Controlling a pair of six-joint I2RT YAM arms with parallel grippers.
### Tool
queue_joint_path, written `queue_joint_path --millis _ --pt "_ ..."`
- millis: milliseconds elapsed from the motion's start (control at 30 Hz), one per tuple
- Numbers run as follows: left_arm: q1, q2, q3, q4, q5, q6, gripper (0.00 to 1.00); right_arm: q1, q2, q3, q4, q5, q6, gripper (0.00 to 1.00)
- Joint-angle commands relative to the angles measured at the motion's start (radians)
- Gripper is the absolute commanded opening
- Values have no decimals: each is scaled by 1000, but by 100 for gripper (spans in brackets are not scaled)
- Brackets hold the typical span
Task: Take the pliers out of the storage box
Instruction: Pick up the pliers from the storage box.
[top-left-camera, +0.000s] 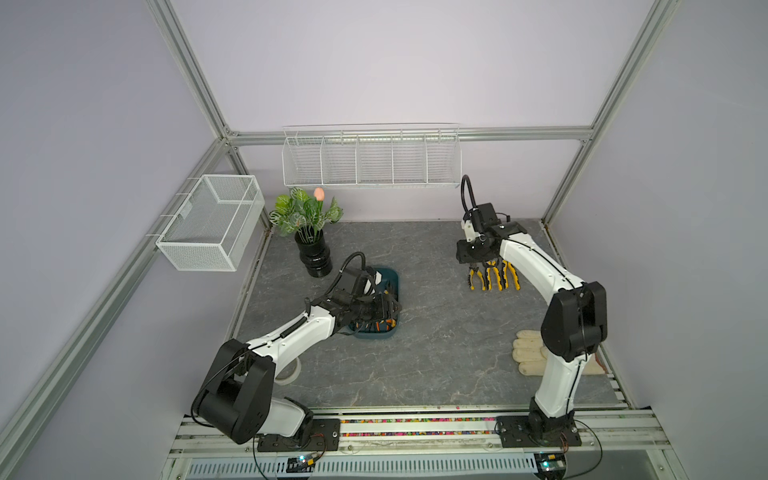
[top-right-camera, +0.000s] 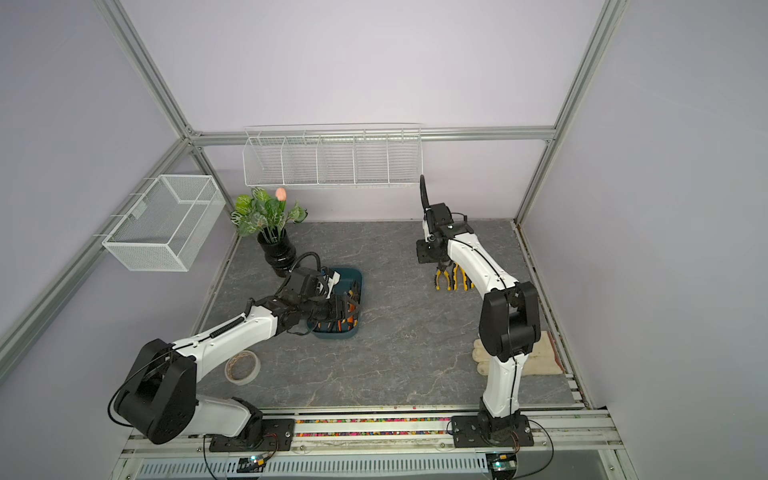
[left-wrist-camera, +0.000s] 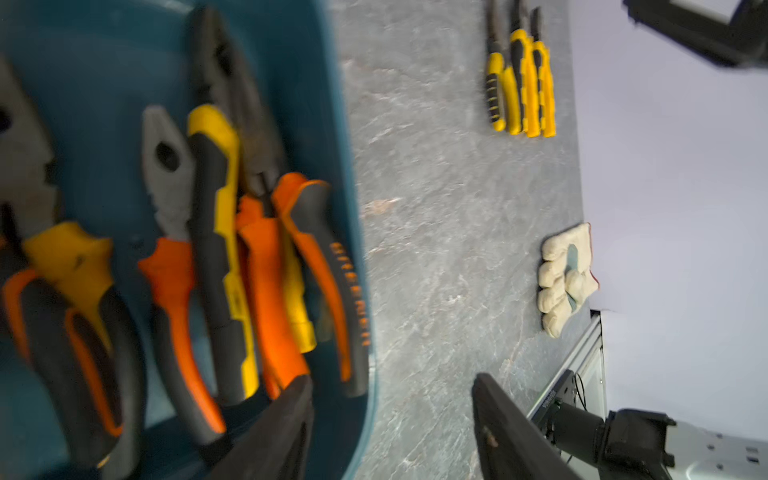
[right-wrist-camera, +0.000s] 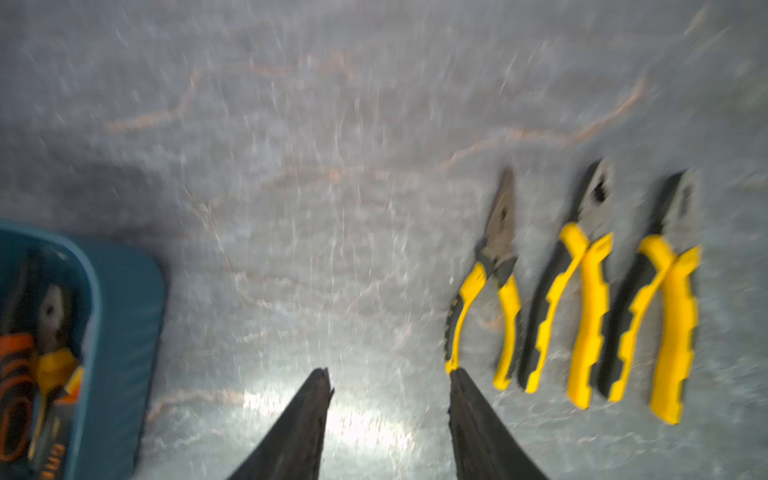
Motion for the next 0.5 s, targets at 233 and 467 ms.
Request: queue_joint_path --millis 233,467 --pt "4 75 26 26 -13 -15 63 12 -64 -163 82 -13 24 49" --pt "2 132 63 49 11 -19 63 12 -51 -195 98 -13 25 48"
